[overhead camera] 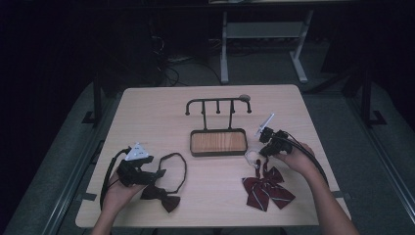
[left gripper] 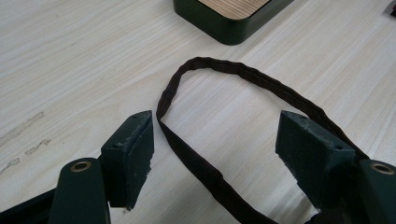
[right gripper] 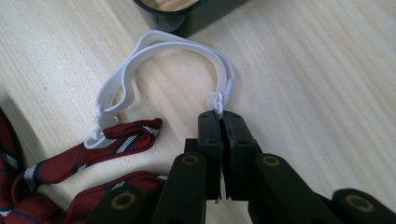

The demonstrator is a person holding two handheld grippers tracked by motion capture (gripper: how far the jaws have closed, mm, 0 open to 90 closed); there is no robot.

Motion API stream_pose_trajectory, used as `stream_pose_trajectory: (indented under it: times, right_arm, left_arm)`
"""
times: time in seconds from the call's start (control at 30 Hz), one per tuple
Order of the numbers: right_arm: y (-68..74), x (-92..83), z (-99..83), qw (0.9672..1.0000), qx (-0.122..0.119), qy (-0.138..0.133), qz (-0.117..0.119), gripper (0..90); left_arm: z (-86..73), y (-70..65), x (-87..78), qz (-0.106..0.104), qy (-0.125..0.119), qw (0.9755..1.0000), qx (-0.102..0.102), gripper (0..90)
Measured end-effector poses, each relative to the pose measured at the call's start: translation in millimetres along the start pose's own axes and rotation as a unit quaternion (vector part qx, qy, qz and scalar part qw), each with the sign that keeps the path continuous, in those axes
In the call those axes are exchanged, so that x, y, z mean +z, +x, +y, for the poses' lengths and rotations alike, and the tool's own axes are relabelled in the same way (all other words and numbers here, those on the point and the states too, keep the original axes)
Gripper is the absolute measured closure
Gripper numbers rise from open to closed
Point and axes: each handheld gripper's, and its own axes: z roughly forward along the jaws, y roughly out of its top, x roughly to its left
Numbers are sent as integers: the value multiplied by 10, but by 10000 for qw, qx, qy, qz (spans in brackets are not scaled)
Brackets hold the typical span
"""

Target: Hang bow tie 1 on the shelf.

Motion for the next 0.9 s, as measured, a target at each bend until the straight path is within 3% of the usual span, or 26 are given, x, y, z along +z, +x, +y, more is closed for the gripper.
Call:
stream_pose_trajectory:
  times: [0.3, 0.4, 0.63, 0.9]
  right_arm:
    - [-8, -80, -76, 9999, -72, 9, 103, 875]
    - [-10, -140, -108, 9997, -70, -20, 243, 872]
    - [-51, -366, -243, 9980, 32, -320, 537, 871]
    - [-7, -571, -263, 9978, -47, -409, 516, 871]
  left_arm:
    - [1, -2, -1, 4, -3, 10000, 4, 285]
    - [2, -3, -1, 3, 15, 10000, 10, 285]
    - [2, -12, 8, -3, 20, 10000, 1, 285]
    - [1, -14, 14, -2, 15, 10000, 6, 285]
